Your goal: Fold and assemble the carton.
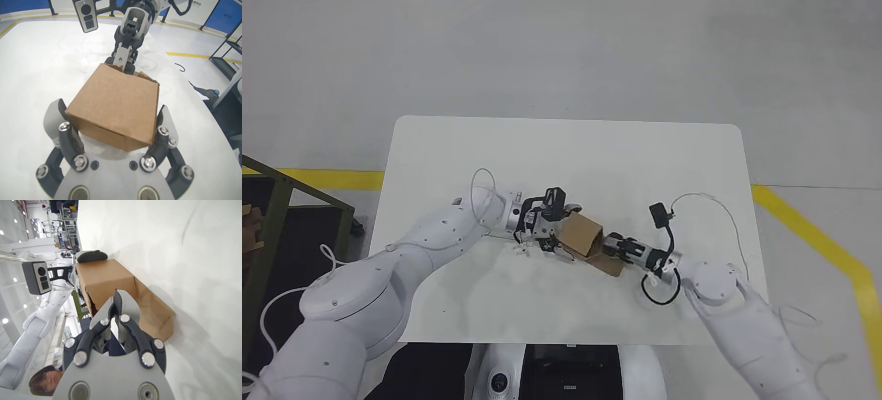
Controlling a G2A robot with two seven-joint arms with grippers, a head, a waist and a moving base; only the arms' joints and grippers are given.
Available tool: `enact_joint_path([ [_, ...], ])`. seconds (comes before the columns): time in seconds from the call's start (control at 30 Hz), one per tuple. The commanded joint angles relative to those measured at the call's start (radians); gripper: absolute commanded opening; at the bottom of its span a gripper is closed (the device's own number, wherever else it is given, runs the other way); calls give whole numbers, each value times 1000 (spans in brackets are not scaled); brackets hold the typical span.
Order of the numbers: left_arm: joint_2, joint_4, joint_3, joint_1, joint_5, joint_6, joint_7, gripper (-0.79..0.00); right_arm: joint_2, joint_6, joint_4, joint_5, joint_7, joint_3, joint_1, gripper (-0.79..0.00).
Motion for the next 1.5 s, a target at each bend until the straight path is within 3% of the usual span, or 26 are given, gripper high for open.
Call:
enact_joint_path([
  [0.0, 0, 0, 0, 0, -1, 0, -1, 0, -4, 11, -3, 6, -4, -13, 4, -785],
  [0.97, 9, -13, -1, 6, 5, 6, 6, 0, -55, -25, 165, 122, 53, -123, 152, -785],
  [1.2, 11, -16, -2, 5, 6, 3, 3, 0, -44, -26, 131, 107, 55, -87, 119, -785],
  [1.47, 12, -16, -5, 6, 3, 3, 3, 0, -6, 0, -9, 59, 23, 34, -7, -785],
])
